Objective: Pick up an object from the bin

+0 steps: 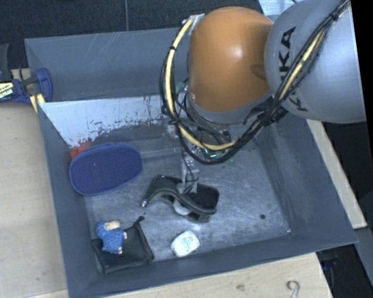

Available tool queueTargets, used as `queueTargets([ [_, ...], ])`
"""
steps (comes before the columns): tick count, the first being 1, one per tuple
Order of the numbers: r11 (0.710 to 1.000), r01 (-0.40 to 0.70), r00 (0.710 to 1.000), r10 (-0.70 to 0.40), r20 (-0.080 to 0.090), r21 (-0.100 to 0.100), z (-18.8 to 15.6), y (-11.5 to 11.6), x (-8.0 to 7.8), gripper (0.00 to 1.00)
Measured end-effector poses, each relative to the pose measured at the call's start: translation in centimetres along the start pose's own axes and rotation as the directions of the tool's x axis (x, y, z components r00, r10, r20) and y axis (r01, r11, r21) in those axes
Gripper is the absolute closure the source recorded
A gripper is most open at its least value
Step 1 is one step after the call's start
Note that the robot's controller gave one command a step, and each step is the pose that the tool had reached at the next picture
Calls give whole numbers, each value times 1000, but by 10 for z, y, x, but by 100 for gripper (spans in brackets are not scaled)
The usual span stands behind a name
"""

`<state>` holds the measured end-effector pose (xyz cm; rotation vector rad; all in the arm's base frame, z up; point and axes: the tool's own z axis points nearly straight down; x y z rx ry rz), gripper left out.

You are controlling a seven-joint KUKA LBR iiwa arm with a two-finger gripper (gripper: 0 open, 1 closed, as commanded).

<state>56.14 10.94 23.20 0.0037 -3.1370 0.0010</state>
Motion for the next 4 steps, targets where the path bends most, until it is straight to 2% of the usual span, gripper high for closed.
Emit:
queueTargets([
  [1, 990, -144, 990, 144, -5, -4, 164, -34, 8, 0],
  [2, 969, -246, 969, 246, 10, -4, 131, -22, 18, 0],
  [3, 925, -381, 924, 381, 8, -4, 132, -28, 8, 0],
  [4, 882, -471, 882, 471, 3, -2, 163, -31, 14, 0],
])
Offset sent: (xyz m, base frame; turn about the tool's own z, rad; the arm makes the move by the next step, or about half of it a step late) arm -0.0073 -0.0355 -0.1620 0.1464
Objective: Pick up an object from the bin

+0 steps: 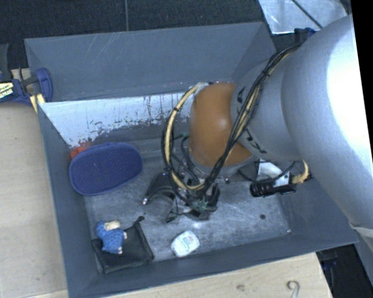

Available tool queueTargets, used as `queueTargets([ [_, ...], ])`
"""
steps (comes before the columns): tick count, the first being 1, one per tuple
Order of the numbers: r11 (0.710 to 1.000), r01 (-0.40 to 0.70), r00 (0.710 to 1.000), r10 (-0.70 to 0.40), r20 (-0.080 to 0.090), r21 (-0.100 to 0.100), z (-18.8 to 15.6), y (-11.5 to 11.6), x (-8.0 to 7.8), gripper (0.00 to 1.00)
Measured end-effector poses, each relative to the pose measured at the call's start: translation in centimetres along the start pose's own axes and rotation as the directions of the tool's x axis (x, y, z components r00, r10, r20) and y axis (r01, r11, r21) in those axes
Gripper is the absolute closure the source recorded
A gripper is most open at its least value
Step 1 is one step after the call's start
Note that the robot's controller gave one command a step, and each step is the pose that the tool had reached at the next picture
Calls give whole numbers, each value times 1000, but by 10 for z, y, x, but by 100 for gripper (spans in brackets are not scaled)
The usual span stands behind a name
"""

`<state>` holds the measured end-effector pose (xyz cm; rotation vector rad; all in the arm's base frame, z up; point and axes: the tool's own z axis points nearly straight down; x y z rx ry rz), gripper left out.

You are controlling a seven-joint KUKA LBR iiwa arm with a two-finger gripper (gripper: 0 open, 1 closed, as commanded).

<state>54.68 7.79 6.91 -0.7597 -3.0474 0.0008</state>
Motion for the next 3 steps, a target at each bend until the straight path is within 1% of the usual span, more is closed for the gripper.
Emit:
queueTargets([
  [1, 1000, 1, 1000, -1, 1, -1, 0, 0, -1, 0],
  [2, 1000, -1, 1000, 1, 2, -2, 0, 0, -1, 100],
  [3, 1000, 1, 1000, -1, 3, -2, -70, 0, -2, 100],
])
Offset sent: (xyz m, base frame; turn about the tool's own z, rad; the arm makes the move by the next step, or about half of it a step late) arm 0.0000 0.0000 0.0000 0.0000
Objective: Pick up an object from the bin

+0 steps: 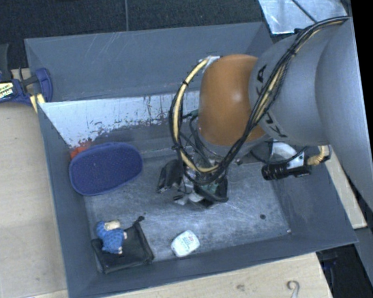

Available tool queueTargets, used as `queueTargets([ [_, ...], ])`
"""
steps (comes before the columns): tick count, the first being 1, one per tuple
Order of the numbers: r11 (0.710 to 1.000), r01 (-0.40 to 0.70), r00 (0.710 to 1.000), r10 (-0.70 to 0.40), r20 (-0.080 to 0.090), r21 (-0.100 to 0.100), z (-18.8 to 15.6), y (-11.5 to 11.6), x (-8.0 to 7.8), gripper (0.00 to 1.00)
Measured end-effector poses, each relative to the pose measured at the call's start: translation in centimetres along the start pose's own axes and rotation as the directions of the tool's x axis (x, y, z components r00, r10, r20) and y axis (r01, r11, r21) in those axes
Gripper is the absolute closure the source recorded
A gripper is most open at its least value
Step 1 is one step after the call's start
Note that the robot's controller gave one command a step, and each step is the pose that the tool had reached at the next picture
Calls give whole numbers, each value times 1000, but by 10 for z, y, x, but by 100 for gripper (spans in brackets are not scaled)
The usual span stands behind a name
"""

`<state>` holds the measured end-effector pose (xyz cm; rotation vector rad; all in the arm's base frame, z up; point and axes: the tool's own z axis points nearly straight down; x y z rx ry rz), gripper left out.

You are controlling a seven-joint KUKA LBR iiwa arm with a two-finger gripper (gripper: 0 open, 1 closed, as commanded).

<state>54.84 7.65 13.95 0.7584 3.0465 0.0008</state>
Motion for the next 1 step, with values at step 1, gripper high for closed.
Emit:
queueTargets([
  [1, 1000, 1, 1000, -1, -4, 3, -3, -1, 1, 100],
])
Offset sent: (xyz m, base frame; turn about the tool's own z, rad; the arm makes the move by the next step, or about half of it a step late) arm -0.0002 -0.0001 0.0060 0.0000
